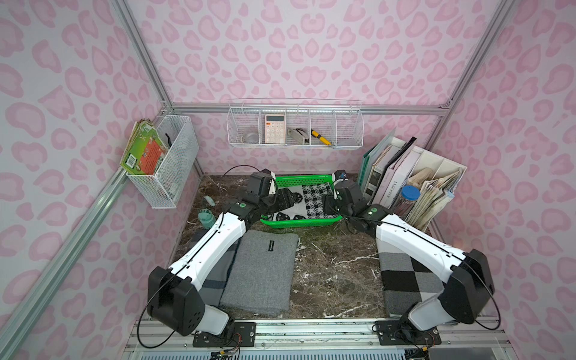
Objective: Put the folded scarf in the basket
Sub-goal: Place the scarf in the basket, then adjust the scarf at the center of the board.
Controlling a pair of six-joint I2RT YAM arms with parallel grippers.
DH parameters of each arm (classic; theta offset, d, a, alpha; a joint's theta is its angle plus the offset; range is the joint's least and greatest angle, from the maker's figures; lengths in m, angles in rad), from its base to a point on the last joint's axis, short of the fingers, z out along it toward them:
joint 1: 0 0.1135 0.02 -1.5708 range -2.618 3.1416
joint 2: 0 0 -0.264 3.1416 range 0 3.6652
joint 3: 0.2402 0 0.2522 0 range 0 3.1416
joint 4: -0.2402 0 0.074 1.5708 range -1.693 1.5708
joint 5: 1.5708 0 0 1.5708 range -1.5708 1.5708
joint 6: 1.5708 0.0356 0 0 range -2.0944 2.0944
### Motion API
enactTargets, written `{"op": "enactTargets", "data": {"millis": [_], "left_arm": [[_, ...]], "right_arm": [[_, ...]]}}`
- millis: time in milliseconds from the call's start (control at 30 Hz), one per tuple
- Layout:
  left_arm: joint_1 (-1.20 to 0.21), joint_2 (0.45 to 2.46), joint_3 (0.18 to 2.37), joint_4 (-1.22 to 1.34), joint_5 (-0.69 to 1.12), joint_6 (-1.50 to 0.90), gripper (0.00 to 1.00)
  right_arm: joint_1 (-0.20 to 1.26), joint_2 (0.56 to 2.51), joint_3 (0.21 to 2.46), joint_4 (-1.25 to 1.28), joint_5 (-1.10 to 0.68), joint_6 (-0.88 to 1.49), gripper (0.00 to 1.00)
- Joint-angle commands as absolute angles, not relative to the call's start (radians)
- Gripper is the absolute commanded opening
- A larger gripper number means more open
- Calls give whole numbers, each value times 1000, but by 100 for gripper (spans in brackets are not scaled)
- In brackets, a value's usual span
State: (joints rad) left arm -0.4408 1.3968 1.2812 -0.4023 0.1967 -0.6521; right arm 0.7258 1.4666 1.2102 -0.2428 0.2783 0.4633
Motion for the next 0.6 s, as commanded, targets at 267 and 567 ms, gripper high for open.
{"op": "enactTargets", "data": {"millis": [267, 567], "left_arm": [[-642, 1047, 1025, -520, 27, -773, 77], [-756, 837, 839, -695, -49, -876, 76]], "right_arm": [[885, 1141, 896, -220, 233, 712, 71], [1101, 1090, 660, -111, 251, 920, 72]]}}
